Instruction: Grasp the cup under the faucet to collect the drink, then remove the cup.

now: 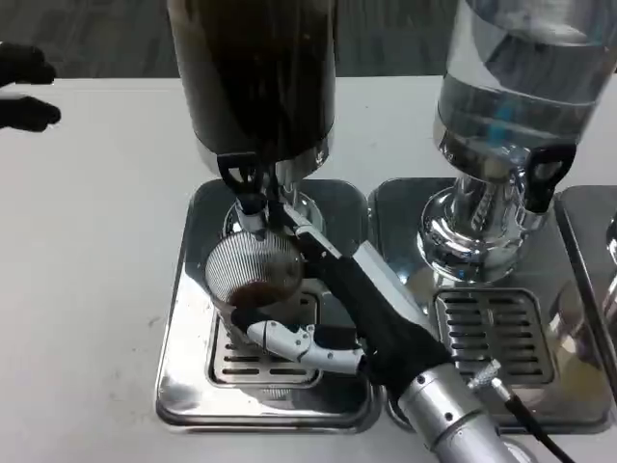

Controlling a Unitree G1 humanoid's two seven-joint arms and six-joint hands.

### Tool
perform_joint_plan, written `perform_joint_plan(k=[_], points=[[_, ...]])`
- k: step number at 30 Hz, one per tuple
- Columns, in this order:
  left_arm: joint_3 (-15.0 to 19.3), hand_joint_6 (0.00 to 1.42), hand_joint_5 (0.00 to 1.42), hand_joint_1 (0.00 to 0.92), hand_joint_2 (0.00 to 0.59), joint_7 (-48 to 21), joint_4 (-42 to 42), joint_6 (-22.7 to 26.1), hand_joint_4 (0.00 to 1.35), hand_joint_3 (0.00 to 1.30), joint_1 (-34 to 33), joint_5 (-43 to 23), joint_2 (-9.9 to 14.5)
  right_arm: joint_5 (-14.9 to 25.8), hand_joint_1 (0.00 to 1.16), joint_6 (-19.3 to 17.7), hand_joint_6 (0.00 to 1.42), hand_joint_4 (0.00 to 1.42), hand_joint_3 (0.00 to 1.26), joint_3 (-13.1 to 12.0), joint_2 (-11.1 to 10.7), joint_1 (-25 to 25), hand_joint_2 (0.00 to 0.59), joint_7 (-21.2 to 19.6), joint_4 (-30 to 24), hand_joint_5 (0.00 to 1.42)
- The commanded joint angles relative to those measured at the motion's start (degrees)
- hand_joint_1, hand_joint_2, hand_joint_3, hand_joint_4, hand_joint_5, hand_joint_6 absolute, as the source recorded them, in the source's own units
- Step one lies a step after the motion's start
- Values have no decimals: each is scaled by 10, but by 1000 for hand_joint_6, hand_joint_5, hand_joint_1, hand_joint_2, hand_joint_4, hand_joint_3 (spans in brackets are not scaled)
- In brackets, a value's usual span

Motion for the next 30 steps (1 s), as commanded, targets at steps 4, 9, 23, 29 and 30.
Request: perform_joint_plan(k=[4,9,23,29,30], points=[[-9,447,449,0,57,11,44,-53,323,370,9,52,21,5,645,-13,196,22,57,0,5,-8,226,-1,8,90],[-9,442,444,0,62,24,82,-71,323,368,6,69,27,4,639,-12,204,22,57,0,7,-11,223,-2,11,87],[-21,435,445,0,69,65,187,-125,335,367,-3,106,44,7,622,-27,210,22,57,-9,13,-22,229,-11,34,86],[-27,437,448,0,73,75,219,-142,337,371,-3,111,49,11,594,-28,211,22,57,-11,16,-25,233,-8,36,86],[-28,437,449,0,73,76,222,-144,339,372,-1,112,49,11,594,-28,212,22,57,-11,15,-26,233,-7,36,86]])
